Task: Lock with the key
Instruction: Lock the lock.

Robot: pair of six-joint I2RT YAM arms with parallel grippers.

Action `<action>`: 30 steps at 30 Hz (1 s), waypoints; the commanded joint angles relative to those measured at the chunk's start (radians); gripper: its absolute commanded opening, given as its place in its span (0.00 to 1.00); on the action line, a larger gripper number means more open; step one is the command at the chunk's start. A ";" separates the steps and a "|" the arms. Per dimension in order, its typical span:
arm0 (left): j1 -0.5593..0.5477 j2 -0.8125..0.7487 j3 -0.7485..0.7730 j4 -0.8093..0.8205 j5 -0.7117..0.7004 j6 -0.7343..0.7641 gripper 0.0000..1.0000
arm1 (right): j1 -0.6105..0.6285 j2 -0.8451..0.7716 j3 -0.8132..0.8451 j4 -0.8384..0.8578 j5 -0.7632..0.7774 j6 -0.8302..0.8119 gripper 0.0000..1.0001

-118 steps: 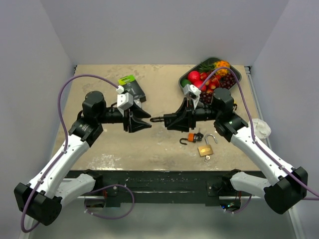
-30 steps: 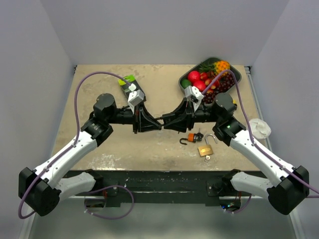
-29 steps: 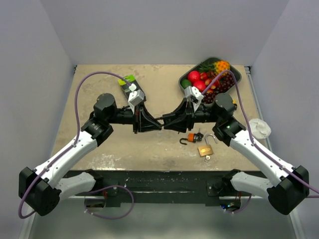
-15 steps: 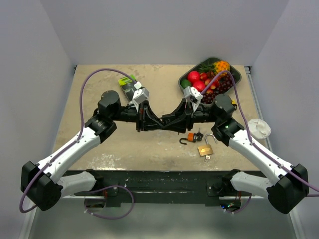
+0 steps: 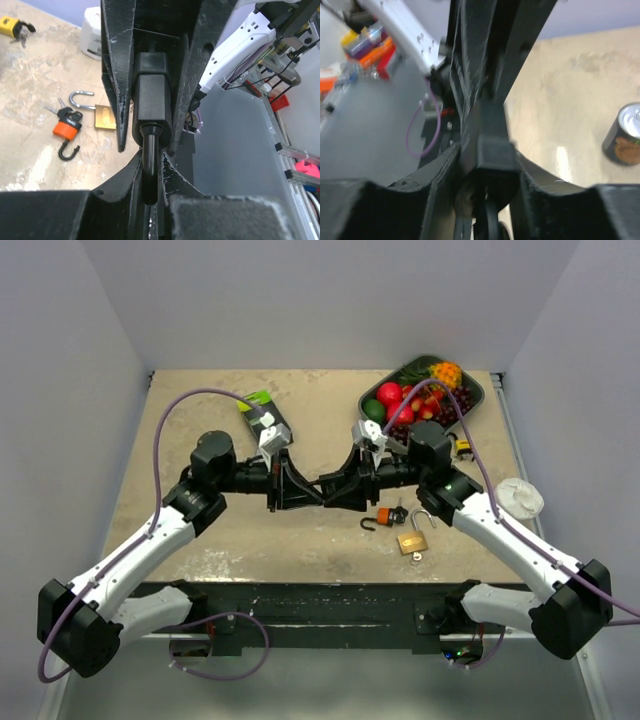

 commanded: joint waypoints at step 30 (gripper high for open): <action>0.047 0.110 0.278 -0.650 0.113 0.765 0.00 | -0.037 0.092 0.212 -0.567 -0.022 -0.405 0.85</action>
